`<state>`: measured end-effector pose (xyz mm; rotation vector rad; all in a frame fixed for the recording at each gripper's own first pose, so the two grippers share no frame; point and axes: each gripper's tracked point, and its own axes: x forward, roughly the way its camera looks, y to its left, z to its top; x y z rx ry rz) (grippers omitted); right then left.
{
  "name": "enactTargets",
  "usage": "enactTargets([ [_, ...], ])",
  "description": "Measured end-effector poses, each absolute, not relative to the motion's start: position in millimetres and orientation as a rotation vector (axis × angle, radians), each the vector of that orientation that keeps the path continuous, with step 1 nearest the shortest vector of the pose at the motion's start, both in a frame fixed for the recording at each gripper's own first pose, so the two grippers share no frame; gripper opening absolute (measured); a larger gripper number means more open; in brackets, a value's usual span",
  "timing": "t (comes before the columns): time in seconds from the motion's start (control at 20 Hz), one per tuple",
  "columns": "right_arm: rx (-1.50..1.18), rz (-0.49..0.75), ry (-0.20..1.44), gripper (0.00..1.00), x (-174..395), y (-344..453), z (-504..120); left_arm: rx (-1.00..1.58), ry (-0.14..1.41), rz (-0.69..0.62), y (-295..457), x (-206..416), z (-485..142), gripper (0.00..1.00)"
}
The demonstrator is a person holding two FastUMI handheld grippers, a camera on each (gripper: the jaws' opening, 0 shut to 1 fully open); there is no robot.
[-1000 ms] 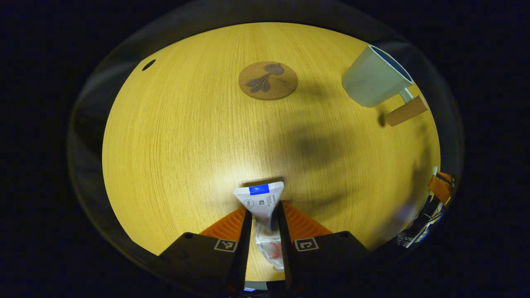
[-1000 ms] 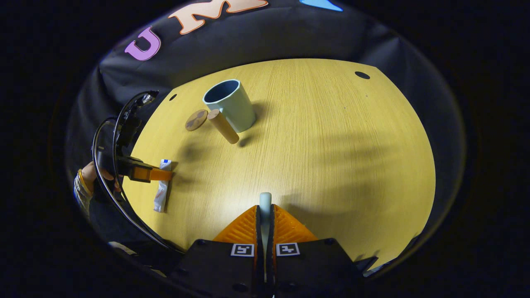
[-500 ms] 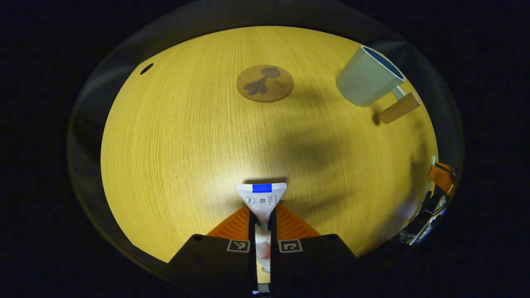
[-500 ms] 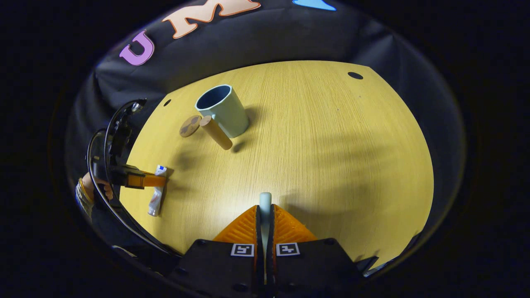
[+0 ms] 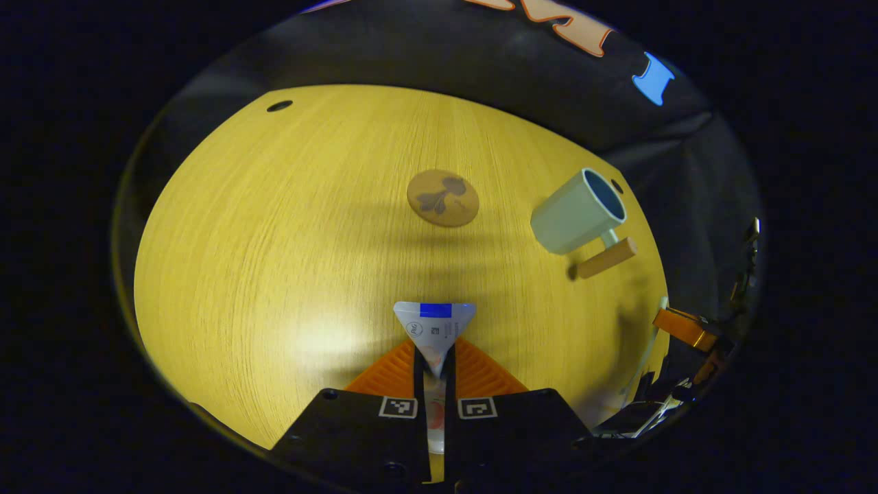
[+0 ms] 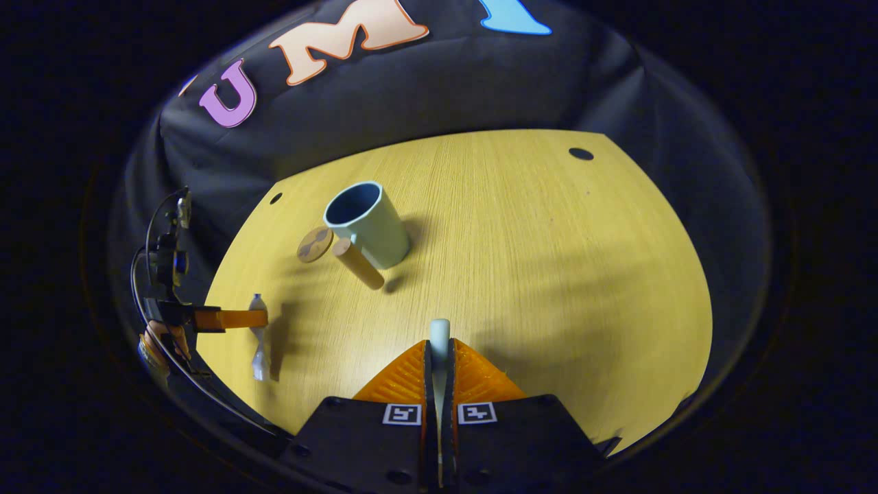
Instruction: Put the toothbrush and toothpaste on the desktop into the cup, then pick up the cup and place it on the coaster on the desktop.
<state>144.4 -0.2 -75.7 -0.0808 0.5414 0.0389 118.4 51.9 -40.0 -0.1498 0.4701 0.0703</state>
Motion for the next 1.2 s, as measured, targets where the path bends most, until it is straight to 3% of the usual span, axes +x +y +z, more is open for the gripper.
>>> enactTargets([
  [0.45,0.073,0.081,0.267,0.05,190.9,16.1,10.0,-0.177,0.189,0.011,18.9,139.3,38.4,0.07],
  [0.9,0.153,0.281,0.014,0.05,225.3,64.7,89.5,-0.215,-0.133,-0.049,-2.2,157.6,122.8,0.07],
  [1.2,0.194,0.379,-0.138,0.04,242.2,96.7,133.3,-0.217,-0.27,-0.11,-19.9,169.9,158.4,0.09],
])
